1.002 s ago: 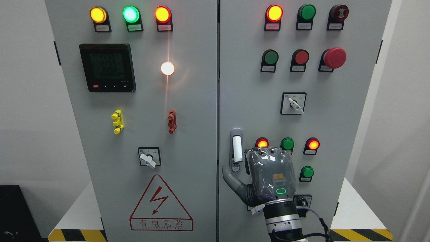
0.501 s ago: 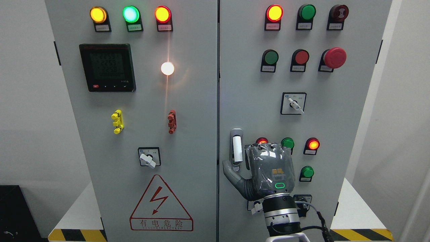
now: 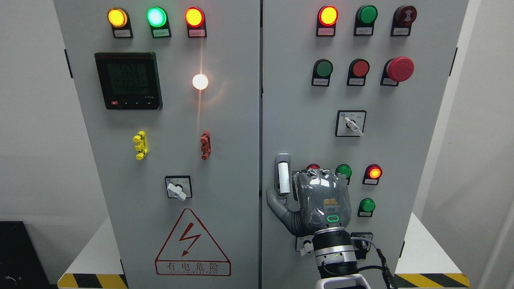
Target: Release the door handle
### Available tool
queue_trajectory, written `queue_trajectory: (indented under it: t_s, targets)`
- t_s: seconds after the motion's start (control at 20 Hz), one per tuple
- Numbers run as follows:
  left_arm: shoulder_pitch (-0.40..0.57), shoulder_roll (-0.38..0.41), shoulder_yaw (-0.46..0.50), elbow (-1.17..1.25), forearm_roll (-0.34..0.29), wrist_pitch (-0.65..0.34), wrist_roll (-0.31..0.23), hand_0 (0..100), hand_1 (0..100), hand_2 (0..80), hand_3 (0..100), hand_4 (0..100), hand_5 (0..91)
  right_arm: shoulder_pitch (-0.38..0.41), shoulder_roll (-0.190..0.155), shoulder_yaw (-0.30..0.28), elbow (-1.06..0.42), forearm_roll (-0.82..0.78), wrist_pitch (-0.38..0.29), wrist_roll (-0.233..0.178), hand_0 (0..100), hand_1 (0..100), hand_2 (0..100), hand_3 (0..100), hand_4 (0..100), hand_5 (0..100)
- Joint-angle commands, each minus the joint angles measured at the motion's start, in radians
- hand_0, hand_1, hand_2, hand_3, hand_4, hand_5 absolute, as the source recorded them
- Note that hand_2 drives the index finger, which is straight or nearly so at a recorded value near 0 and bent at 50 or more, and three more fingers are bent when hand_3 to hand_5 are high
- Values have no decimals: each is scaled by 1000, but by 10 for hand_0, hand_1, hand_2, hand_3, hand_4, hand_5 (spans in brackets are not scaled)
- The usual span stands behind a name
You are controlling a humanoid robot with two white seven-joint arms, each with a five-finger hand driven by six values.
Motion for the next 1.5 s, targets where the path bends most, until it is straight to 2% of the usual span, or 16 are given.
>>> queue_trajectory:
  t_s: [0.0, 0.45, 0.95, 1.45]
  targets:
    - [17, 0, 0, 1, 0, -1, 0, 120, 556, 0, 0, 0, 0, -6, 0, -3, 13, 0, -1, 4, 323, 281, 891, 1000, 981, 982]
    - [17, 0, 0, 0, 0, -1, 0, 120, 556, 0, 0, 0, 0, -6, 0, -6, 10, 0, 1, 3, 365, 304, 890, 1000, 984, 983]
    - [17, 0, 0, 0, 0, -1, 0, 120, 556, 0, 0, 0, 0, -5, 0, -7, 7, 0, 1, 3, 459, 324, 891, 1000, 987, 984]
    - [17, 0, 0, 0, 0, -1, 0, 120, 556, 0, 0, 0, 0, -3, -1, -7, 4, 2, 7, 3, 477, 337, 893, 1000, 984, 981]
